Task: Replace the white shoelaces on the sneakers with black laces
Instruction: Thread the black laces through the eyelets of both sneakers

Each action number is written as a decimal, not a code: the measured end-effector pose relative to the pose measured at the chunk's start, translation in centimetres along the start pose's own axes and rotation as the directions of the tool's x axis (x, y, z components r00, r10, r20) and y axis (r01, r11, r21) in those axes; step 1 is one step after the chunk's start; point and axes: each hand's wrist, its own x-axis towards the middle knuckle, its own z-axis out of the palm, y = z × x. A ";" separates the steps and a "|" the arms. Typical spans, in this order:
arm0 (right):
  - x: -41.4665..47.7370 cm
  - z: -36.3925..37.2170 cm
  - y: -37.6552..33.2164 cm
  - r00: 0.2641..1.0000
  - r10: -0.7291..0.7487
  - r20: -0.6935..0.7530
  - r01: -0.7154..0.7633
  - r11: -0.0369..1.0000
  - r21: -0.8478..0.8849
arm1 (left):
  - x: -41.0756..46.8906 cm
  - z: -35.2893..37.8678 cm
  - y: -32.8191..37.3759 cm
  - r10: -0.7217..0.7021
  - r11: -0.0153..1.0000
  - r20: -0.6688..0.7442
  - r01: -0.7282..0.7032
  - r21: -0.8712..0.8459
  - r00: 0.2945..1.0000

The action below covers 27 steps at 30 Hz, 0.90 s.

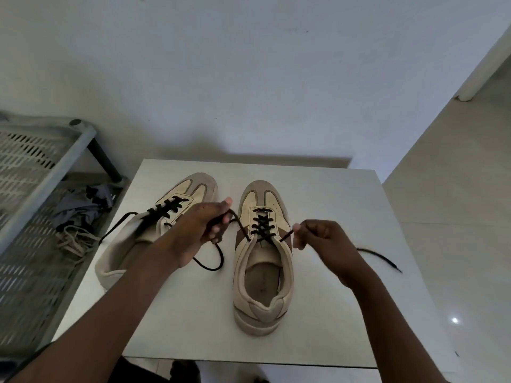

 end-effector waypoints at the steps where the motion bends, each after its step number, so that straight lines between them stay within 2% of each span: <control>1: -0.2 -0.2 -0.8 0.999 -0.035 -0.026 0.039 0.985 0.166 | 0.0 0.2 0.1 0.012 0.998 0.009 -0.011 -0.057 1.000; 3: -0.1 -0.1 -2.2 0.990 -0.094 -0.109 0.126 0.928 0.351 | -0.2 0.5 0.3 0.065 0.990 0.042 -0.060 -0.124 0.997; 5: 0.3 0.2 -3.2 0.976 -0.116 -0.181 0.184 0.887 0.423 | -0.4 0.8 0.8 0.108 0.987 0.037 -0.102 -0.127 0.994; 7: 0.7 0.3 -4.2 0.965 -0.140 -0.222 0.231 0.855 0.463 | -0.6 1.1 1.6 0.152 0.987 -0.025 -0.153 -0.057 0.988; 10: 1.6 0.4 -6.0 0.969 -0.184 -0.163 0.244 0.786 0.567 | -1.0 1.3 2.6 0.205 0.977 -0.044 -0.202 0.073 0.978; 13: 2.6 0.9 -7.4 0.987 -0.139 -0.077 0.156 0.751 0.642 | -1.8 2.2 3.7 0.225 0.951 0.018 -0.223 0.212 0.974; 15: 3.1 1.4 -7.4 0.993 -0.096 -0.066 0.116 0.797 0.592 | -2.2 2.8 4.4 0.274 0.845 -0.002 -0.240 0.478 0.962; 17: 3.3 1.8 -6.8 0.996 -0.071 -0.059 0.092 0.832 0.547 | -2.3 3.0 4.9 0.421 0.582 -0.039 -0.237 0.778 0.906; 19: 3.5 1.9 -6.3 0.997 -0.069 -0.038 0.079 0.848 0.524 | -2.6 2.9 5.4 0.545 0.370 -0.043 -0.194 0.908 0.837; 20: 3.5 1.8 -6.0 0.997 -0.070 -0.023 0.072 0.853 0.517 | -2.8 3.0 5.6 0.565 0.325 -0.042 -0.175 0.929 0.824; 22: 3.5 1.5 -5.8 0.997 -0.079 0.008 0.064 0.861 0.505 | -3.1 3.5 5.5 0.548 0.297 -0.064 -0.123 0.947 0.834; 23: 3.5 1.4 -5.7 0.996 -0.083 0.023 0.061 0.868 0.493 | -3.2 3.7 5.6 0.517 0.312 -0.088 -0.092 0.946 0.851; 24: 3.4 1.4 -5.5 0.996 -0.085 0.035 0.058 0.877 0.478 | -3.2 3.8 5.7 0.461 0.371 -0.112 -0.076 0.926 0.880; 25: 3.2 1.3 -5.4 0.995 -0.084 0.045 0.054 0.884 0.464 | -3.1 3.5 5.8 0.349 0.505 -0.127 -0.073 0.860 0.929; 26: 3.1 1.3 -5.2 0.995 -0.079 0.053 0.047 0.888 0.457 | -3.0 3.0 5.9 0.207 0.688 -0.083 -0.085 0.720 0.975; 27: 2.9 1.4 -5.1 0.995 -0.078 0.060 0.042 0.890 0.454 | -2.9 2.6 6.0 0.096 0.859 0.016 -0.091 0.505 0.995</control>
